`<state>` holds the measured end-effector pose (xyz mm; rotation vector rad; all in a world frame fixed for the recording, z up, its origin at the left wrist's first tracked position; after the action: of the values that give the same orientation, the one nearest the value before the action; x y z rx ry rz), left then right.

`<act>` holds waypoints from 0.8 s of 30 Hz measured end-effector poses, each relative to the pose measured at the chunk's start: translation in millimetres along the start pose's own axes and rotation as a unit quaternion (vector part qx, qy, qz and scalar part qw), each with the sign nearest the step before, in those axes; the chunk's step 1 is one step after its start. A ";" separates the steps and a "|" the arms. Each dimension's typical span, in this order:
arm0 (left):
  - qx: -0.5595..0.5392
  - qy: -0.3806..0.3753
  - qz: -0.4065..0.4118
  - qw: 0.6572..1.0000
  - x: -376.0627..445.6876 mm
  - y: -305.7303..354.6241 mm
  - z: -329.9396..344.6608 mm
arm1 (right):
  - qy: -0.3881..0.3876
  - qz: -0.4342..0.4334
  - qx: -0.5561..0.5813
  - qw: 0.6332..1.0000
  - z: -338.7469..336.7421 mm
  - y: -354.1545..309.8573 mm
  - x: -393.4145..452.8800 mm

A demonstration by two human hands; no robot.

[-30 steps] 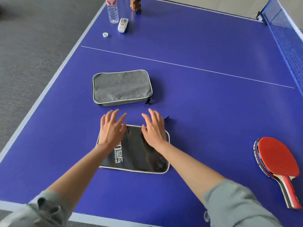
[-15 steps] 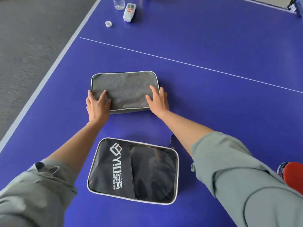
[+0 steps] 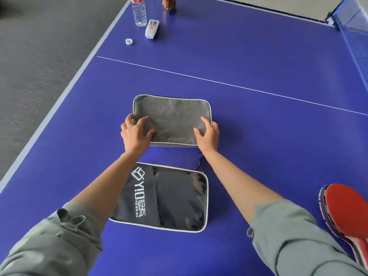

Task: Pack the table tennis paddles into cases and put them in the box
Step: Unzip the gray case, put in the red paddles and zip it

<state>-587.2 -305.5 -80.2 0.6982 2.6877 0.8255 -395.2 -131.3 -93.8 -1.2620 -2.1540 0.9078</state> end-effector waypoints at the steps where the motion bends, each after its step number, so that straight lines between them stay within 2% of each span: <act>1: 0.001 -0.011 0.021 1.000 -10.7 14.6 2.0 | 0.015 0.017 0.008 1.000 -19.5 11.1 -9.4; 5: -0.008 -0.050 0.104 0.993 -71.0 74.7 21.8 | 0.079 0.060 0.033 0.995 -103.4 57.9 -63.0; 9: -0.013 -0.097 0.132 0.986 -135.7 111.1 61.4 | 0.123 0.110 0.026 0.986 -170.4 107.4 -125.8; 15: -0.042 -0.150 0.124 0.980 -218.4 134.9 118.3 | 0.128 0.152 0.043 0.979 -229.2 183.4 -195.6; 20: -0.032 -0.112 0.086 0.989 -272.0 132.4 143.2 | 0.104 0.161 0.040 0.981 -252.9 217.0 -231.1; 24: -0.006 -0.117 0.050 0.992 -296.1 116.8 160.6 | 0.082 0.149 0.044 0.984 -259.6 229.5 -242.3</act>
<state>-232.6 -297.4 -116.2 0.8754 2.4531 0.7321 23.7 -186.4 -109.5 -1.5827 -1.8089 0.9667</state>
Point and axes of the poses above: each hand's wrist, its own x-axis towards the middle knuckle, its own z-axis out of the palm, y = z × x, the point moved 8 cm from there along x, towards the middle knuckle, and after that the axes turned 6 degrees about -z, right-handed, at the moved point
